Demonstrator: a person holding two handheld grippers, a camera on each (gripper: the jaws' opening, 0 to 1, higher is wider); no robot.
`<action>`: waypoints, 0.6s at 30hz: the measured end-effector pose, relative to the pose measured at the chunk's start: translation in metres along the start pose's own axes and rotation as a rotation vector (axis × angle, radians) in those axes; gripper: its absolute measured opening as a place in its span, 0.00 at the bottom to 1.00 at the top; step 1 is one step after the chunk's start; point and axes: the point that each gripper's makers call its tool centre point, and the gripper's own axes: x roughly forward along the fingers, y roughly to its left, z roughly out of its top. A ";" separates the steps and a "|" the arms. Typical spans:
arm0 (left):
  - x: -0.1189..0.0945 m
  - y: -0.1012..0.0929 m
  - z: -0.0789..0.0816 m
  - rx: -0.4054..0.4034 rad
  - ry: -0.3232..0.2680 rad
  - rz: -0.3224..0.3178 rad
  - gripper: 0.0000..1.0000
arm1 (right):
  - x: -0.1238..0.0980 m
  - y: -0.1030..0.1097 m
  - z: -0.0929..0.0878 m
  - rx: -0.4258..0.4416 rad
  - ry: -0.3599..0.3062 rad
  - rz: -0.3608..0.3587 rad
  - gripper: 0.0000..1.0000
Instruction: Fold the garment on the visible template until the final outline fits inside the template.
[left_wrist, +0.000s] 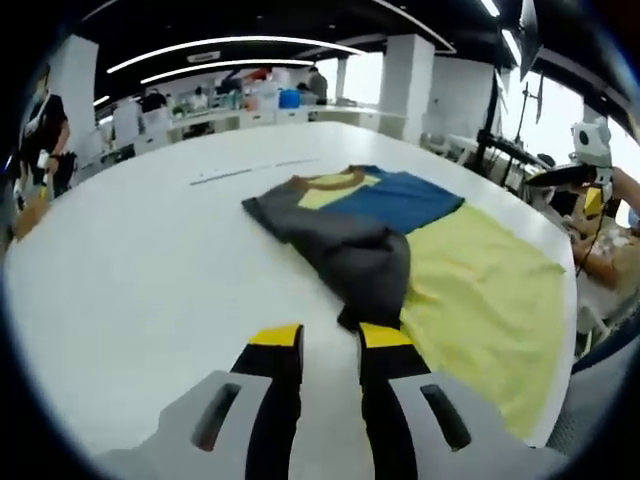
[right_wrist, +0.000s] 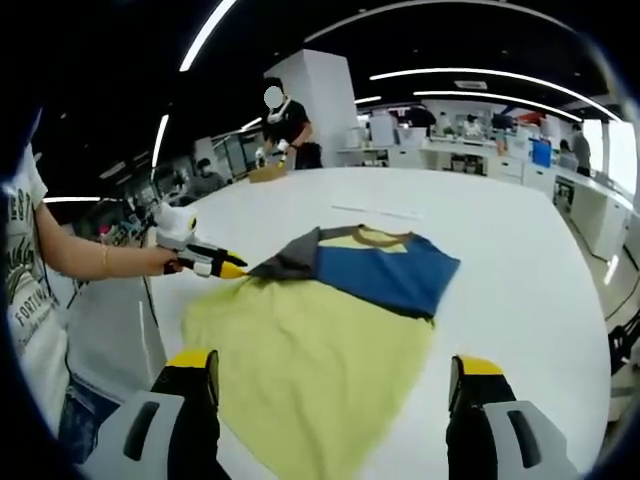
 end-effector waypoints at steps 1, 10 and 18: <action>0.002 -0.001 0.000 0.003 0.001 -0.003 0.18 | 0.000 0.000 0.000 0.001 0.001 -0.001 0.94; 0.012 -0.004 -0.005 0.014 0.030 -0.023 0.16 | -0.003 -0.003 -0.002 0.008 0.004 -0.014 0.94; 0.018 -0.012 -0.004 0.022 0.030 -0.058 0.10 | -0.004 -0.005 -0.003 0.011 0.007 -0.020 0.94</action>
